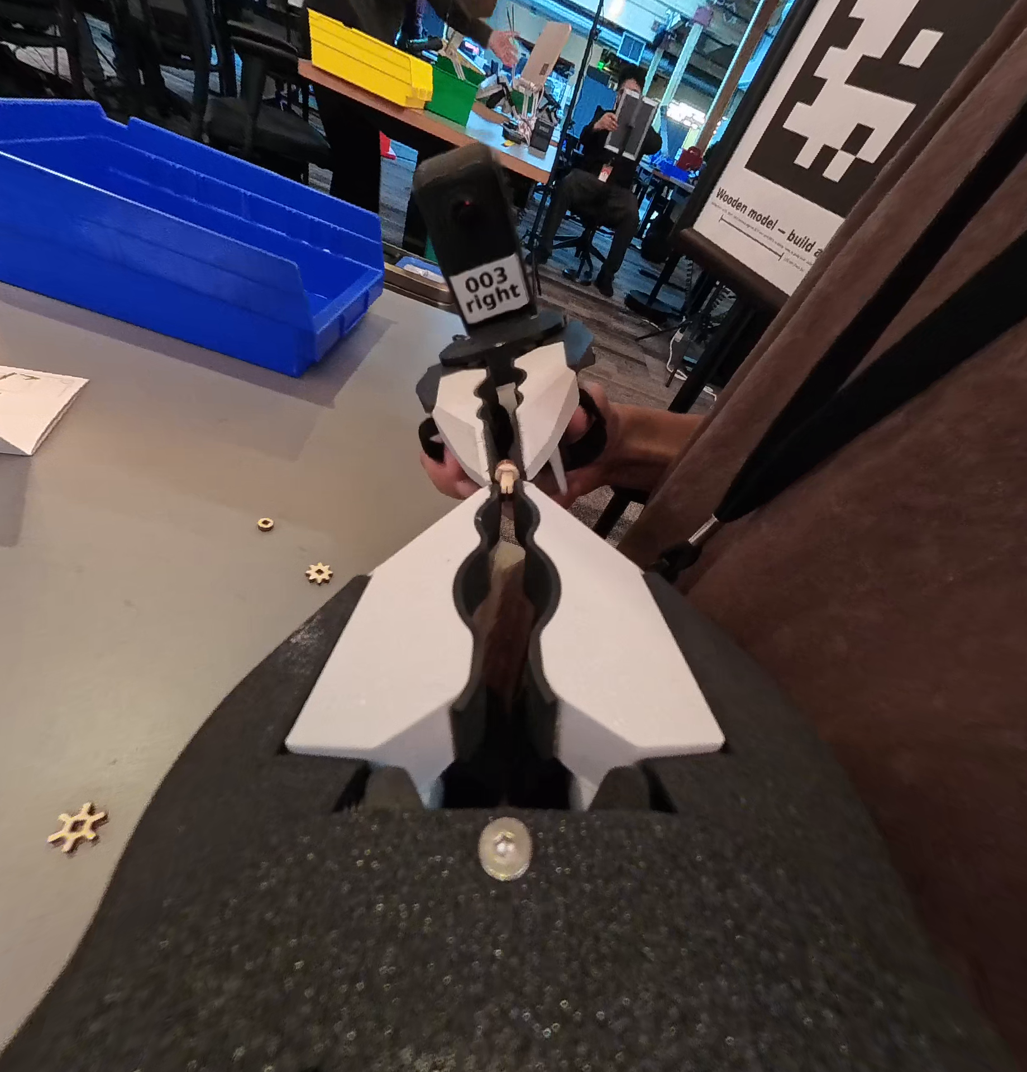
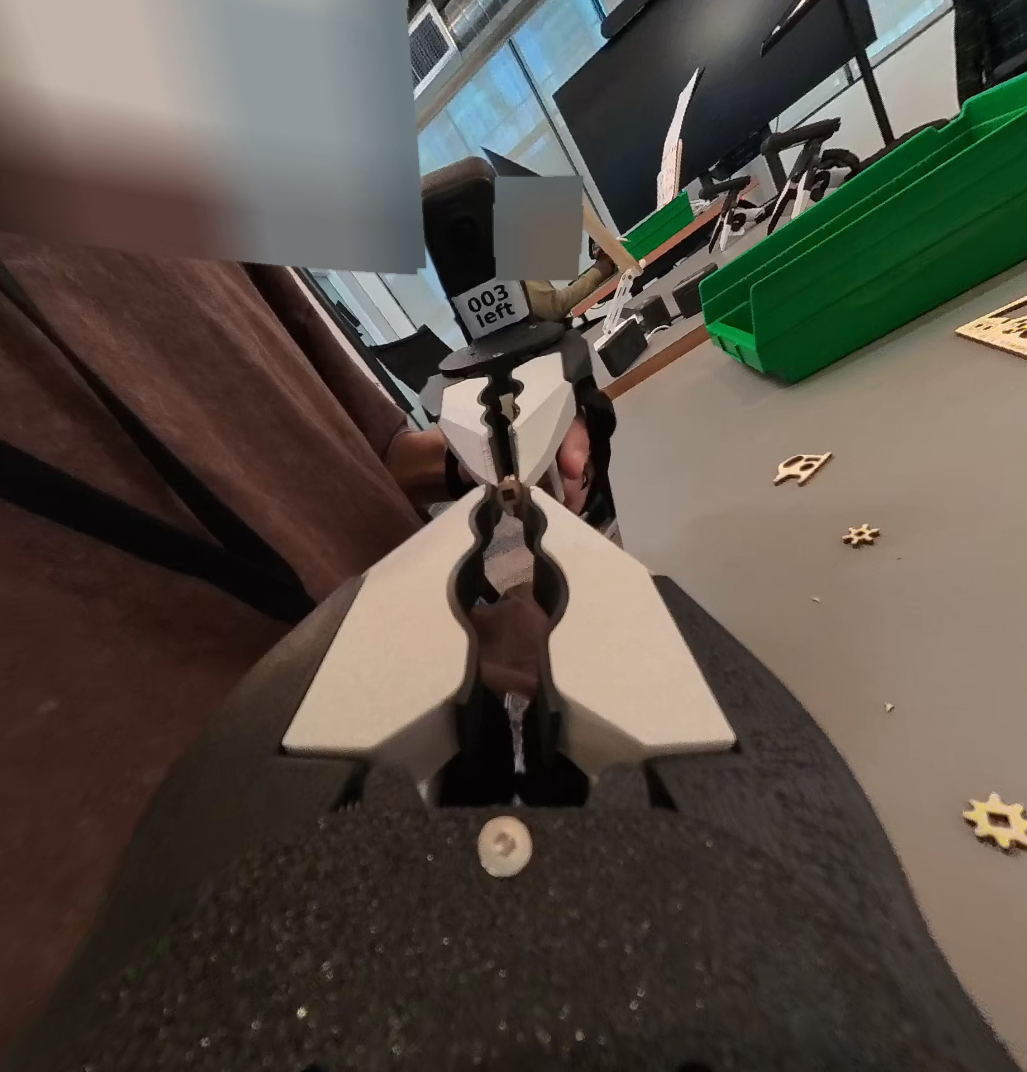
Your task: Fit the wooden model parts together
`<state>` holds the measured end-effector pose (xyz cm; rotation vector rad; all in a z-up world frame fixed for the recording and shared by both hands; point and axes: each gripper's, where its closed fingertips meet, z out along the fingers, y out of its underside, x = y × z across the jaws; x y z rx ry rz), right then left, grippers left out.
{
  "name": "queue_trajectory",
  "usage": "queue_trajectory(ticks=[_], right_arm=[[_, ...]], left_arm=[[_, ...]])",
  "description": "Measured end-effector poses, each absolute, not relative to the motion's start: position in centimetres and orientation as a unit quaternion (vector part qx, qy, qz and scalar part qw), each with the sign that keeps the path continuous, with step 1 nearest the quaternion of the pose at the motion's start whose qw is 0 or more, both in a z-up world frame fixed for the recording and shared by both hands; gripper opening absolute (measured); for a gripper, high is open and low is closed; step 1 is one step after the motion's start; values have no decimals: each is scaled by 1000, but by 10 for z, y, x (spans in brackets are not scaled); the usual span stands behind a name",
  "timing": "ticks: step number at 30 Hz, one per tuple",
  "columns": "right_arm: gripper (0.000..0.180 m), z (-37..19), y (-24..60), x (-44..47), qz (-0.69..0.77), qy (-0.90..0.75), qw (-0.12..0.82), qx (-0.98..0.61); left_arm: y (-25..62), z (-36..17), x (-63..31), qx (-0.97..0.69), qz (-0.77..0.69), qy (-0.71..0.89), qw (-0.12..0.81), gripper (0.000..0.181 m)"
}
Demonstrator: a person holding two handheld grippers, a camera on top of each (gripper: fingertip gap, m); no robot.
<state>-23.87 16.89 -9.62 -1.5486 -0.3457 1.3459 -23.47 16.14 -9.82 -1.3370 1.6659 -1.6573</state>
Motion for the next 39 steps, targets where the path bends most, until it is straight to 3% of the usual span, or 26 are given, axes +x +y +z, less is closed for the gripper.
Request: queue_trajectory(ticks=[39], right_arm=[[8,-120,161,-246,524,-191,476,-680]], left_arm=[[155,-121,-239,-458,-538,673,219,1]])
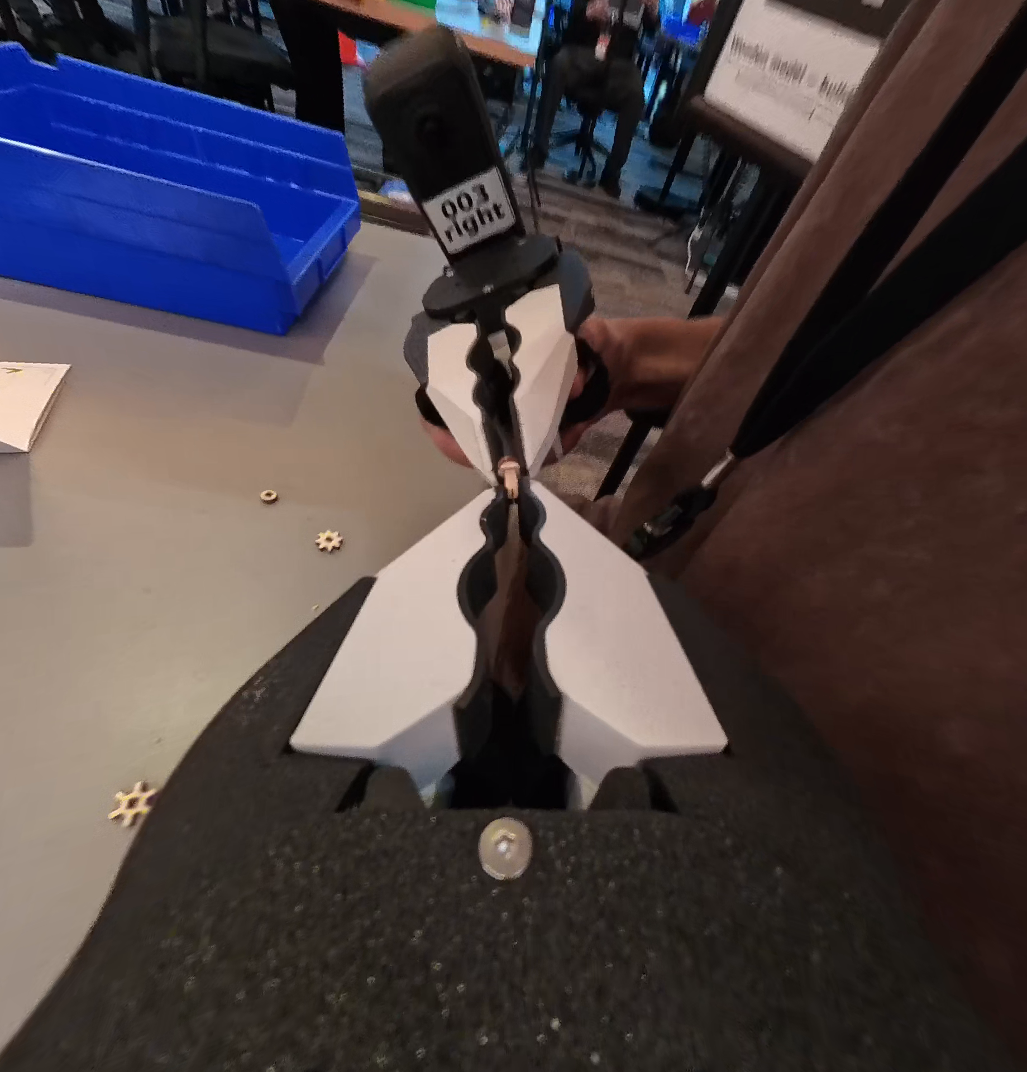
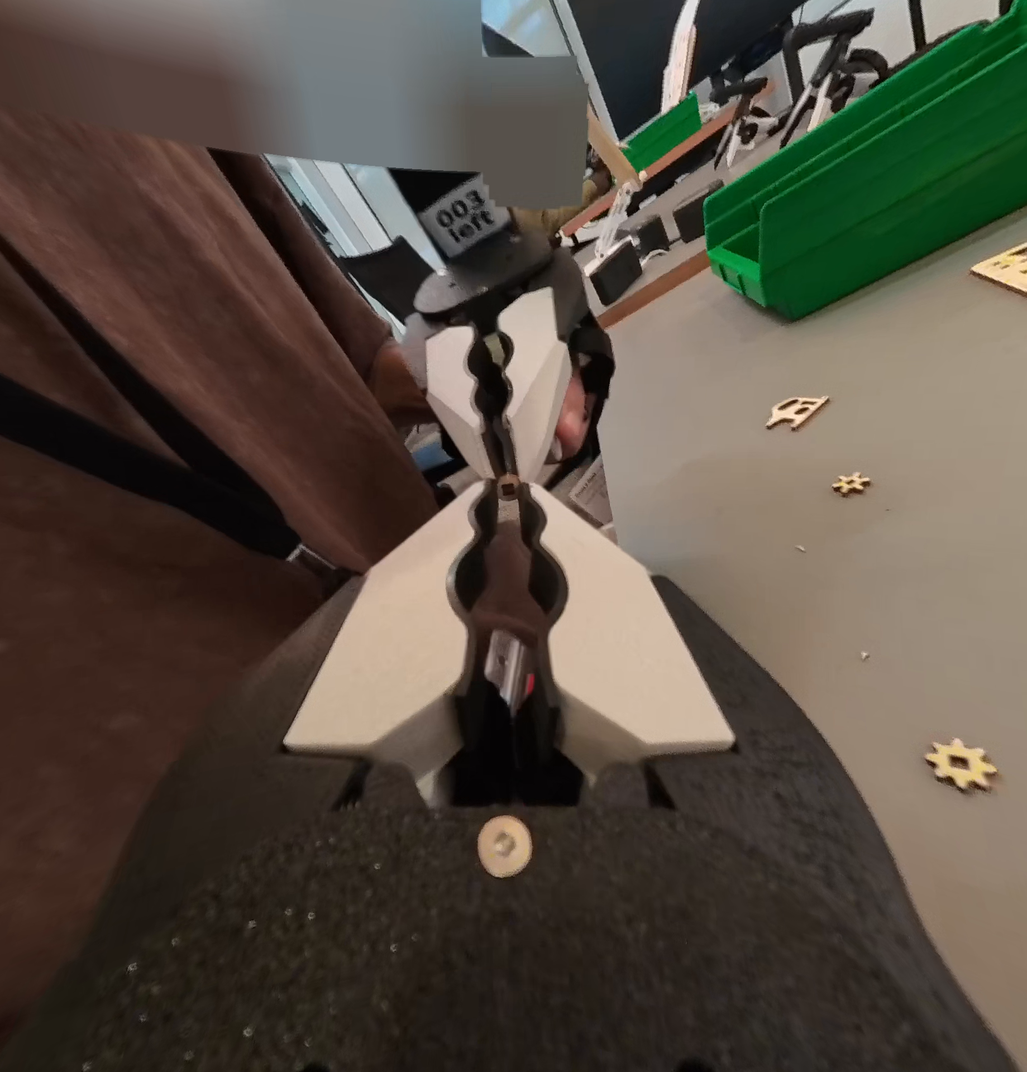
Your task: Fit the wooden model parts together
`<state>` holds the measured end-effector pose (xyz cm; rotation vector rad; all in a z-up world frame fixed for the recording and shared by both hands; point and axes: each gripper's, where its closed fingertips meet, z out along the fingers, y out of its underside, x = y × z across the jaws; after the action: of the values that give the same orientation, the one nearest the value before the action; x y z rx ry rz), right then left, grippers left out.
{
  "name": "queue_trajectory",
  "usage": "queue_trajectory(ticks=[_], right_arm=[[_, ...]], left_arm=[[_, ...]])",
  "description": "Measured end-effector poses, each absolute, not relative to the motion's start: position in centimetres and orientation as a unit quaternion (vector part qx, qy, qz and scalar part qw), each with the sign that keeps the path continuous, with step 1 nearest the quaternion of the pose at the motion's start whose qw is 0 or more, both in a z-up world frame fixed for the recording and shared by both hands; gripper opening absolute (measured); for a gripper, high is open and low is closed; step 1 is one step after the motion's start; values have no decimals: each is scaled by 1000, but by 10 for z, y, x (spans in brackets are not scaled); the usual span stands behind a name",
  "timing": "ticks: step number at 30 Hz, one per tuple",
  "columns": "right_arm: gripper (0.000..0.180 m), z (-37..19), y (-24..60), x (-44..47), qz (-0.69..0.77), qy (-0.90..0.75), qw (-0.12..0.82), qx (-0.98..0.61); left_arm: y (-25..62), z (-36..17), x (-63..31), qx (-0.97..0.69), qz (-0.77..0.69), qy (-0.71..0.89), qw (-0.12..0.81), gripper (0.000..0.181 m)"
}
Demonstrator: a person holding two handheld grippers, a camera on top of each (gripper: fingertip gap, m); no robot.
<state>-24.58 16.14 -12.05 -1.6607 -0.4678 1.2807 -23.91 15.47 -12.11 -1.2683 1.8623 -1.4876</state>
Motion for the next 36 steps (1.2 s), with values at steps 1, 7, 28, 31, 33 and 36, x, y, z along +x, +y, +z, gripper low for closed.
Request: queue_trajectory(ticks=[1,7,28,31,33,36], right_arm=[[8,-121,162,-246,525,-188,476,-680],[7,-114,162,-248,532,-187,485,-668],[8,-149,182,-232,321,-247,495,-769],[8,-151,188,-234,219,-300,514,-773],[8,-150,193,-234,169,-314,533,-768],[8,-150,195,-237,116,-349,552,-748]], left_arm=[[155,-125,-239,-457,-525,682,223,1],[148,-130,-234,-460,-526,681,220,0],[175,-155,-230,-586,-569,568,105,11],[185,-162,-231,-638,-585,496,65,41],[187,-156,-230,-649,-594,471,64,37],[186,-146,-229,-651,-613,445,54,30]])
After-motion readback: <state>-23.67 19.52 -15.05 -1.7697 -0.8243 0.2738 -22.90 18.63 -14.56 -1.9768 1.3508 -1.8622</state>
